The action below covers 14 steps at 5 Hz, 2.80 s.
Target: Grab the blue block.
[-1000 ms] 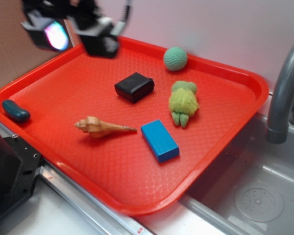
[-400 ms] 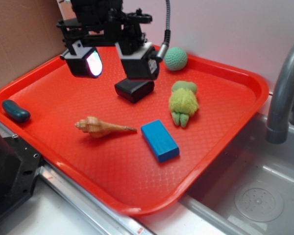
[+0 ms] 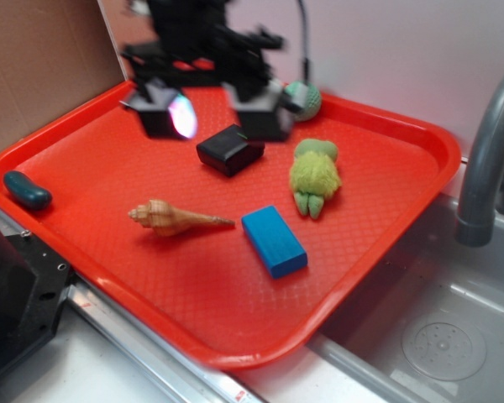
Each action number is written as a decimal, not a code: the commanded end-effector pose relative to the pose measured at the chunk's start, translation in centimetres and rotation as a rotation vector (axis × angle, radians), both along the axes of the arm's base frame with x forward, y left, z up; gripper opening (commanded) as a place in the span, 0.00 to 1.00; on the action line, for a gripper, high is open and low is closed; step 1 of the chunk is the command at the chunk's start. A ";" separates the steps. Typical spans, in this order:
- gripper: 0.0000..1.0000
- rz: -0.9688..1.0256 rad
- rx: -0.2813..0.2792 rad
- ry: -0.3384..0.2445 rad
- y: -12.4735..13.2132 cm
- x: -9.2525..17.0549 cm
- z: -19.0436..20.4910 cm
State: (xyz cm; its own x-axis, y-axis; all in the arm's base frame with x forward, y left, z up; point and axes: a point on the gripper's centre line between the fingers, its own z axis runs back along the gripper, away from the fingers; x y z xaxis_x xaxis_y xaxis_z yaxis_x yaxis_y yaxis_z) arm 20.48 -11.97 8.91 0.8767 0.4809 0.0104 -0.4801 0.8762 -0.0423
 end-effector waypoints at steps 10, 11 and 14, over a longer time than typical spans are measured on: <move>0.34 0.286 -0.061 0.134 -3.0 -3.0 -6.4; 0.00 0.237 -0.058 0.136 -2.0 0.0 -5.9; 0.00 -0.380 0.061 0.000 2.2 4.6 4.1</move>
State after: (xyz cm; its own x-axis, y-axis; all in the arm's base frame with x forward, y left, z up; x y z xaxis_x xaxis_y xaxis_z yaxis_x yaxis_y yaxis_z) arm 23.33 -9.26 10.89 0.9931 0.1117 -0.0342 -0.1100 0.9927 0.0487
